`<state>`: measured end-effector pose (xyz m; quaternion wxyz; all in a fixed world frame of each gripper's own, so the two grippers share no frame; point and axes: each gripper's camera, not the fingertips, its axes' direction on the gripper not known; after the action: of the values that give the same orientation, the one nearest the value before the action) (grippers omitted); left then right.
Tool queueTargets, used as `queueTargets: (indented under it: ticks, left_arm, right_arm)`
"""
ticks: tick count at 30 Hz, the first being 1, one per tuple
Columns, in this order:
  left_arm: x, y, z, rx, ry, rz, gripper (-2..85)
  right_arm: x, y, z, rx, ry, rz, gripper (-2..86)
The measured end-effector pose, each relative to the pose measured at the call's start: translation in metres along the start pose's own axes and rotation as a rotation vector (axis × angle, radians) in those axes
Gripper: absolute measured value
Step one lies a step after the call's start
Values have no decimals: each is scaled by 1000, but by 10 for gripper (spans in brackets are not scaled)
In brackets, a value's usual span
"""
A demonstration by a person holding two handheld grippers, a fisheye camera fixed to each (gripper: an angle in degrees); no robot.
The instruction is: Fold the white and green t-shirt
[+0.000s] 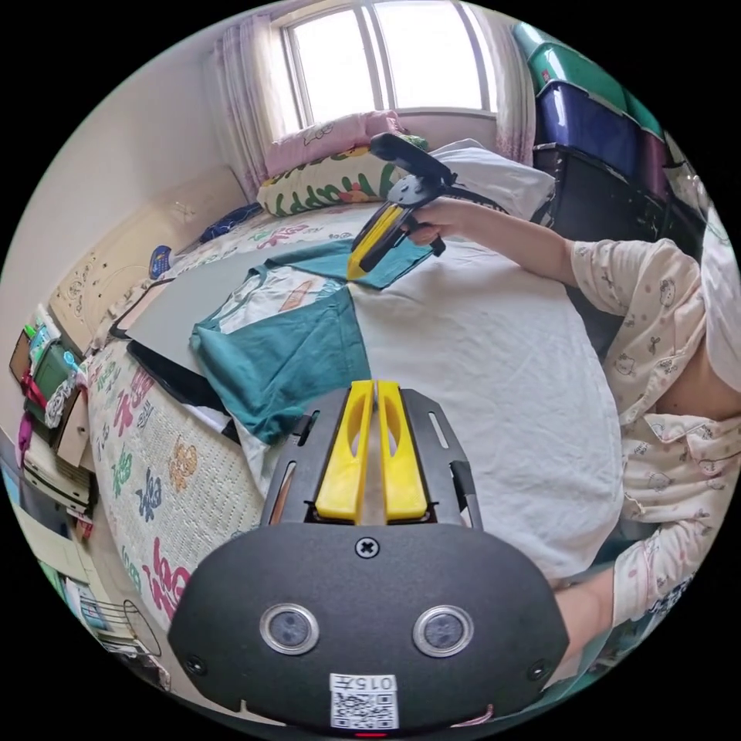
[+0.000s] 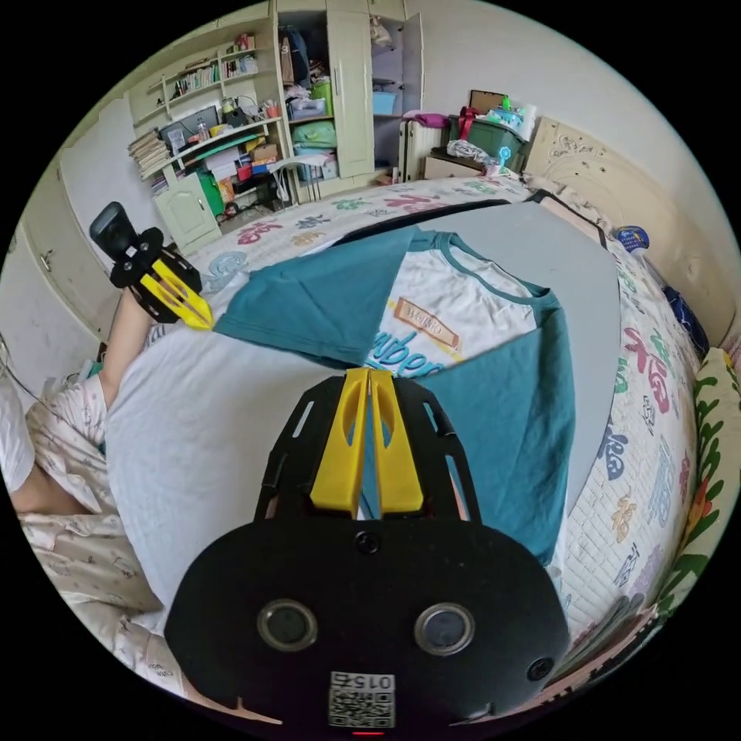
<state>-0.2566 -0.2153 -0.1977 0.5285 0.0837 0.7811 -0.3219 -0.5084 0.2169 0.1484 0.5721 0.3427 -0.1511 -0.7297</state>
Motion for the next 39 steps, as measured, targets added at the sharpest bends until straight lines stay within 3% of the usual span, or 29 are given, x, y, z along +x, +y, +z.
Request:
queueTargets:
  ticks: [3,6,8,10,14,18,24,30,33,35,37,39]
  left_arm:
    - [6,1,10,14,-48,18,6]
    - [-5,5,13,60,-133,-55,8]
    - [-32,8,25,53,-328,-237,9]
    - [-53,13,38,20,-411,-350,8]
    - [-91,27,70,-56,-363,-450,2]
    - [-113,35,97,-142,-355,-479,-4]
    - [-130,47,97,-128,-336,-484,-5]
    - [-129,52,81,-154,-426,-422,4]
    - [-111,58,45,34,-230,-282,15]
    - [-88,61,35,79,-48,-64,30]
    - [-65,63,37,43,-71,68,47]
    - [-66,64,41,2,-99,62,55]
  right_arm:
    - [11,2,-12,69,-39,67,16]
    - [16,-3,-13,85,-126,118,97]
    - [15,-8,-8,41,-162,141,107]
    - [13,-11,-5,12,-155,152,87]
    - [4,-13,-7,-38,-70,135,7]
    - [2,-10,-18,-56,-81,103,-7]
    - [-12,-5,-32,-108,-69,30,-10]
    - [-37,-3,-31,-164,3,-32,-10]
    - [-43,0,-33,-144,30,-32,-10]
    - [-43,3,-31,-141,17,-27,-10]
    - [-42,5,-32,-137,-1,-20,-10]
    - [-44,8,-33,-132,-8,-25,-9]
